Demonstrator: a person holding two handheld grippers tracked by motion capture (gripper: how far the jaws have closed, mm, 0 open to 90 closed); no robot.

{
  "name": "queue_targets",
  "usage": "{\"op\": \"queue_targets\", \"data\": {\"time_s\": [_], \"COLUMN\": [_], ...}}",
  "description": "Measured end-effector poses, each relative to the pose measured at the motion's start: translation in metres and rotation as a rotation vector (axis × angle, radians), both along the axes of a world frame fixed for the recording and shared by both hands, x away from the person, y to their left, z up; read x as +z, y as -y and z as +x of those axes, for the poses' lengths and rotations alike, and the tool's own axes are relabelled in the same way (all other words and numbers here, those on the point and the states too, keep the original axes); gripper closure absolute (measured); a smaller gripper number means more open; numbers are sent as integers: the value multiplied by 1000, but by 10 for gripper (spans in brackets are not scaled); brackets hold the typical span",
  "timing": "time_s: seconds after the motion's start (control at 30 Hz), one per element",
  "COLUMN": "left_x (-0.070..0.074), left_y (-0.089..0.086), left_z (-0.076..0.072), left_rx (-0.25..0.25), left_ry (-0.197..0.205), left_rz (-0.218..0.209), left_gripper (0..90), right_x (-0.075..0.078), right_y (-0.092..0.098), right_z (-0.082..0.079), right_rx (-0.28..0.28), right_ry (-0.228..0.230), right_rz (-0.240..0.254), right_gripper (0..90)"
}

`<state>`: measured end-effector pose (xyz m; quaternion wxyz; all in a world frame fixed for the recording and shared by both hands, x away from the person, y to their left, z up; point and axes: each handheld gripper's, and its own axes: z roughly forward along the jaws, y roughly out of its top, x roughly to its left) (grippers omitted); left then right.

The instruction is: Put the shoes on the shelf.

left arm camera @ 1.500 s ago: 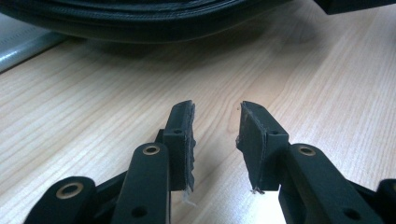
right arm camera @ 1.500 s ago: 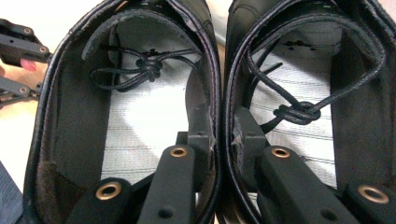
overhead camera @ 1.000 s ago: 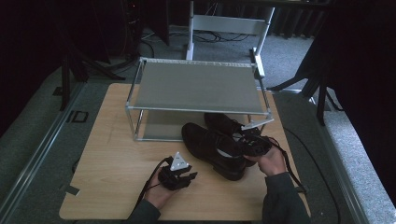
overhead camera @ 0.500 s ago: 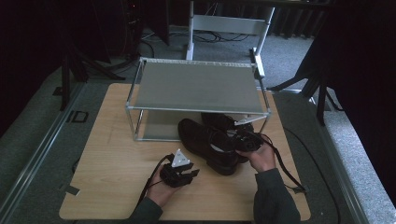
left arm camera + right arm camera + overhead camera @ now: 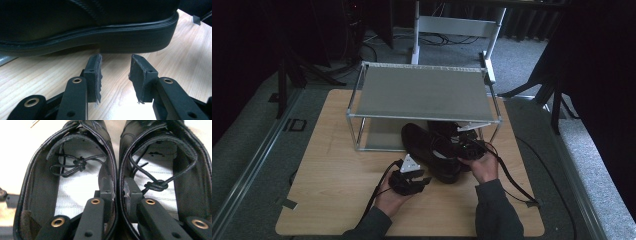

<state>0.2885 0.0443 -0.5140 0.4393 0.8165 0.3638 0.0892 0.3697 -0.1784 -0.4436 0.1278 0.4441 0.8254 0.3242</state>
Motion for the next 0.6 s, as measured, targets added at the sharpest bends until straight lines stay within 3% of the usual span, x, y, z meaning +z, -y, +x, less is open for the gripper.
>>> {"op": "queue_targets", "data": {"time_s": [0.37, 0.6], "left_x": [5, 4], "left_y": [11, 19], "left_z": [6, 11], "left_rx": [2, 29], "left_ry": [10, 14], "left_rz": [-5, 31], "left_gripper": [601, 578], "right_x": [-5, -11], "right_y": [-9, -13], "right_z": [10, 14], "right_rx": [-50, -88], "right_ry": [2, 17], "right_rz": [17, 22], "right_gripper": [804, 804]}}
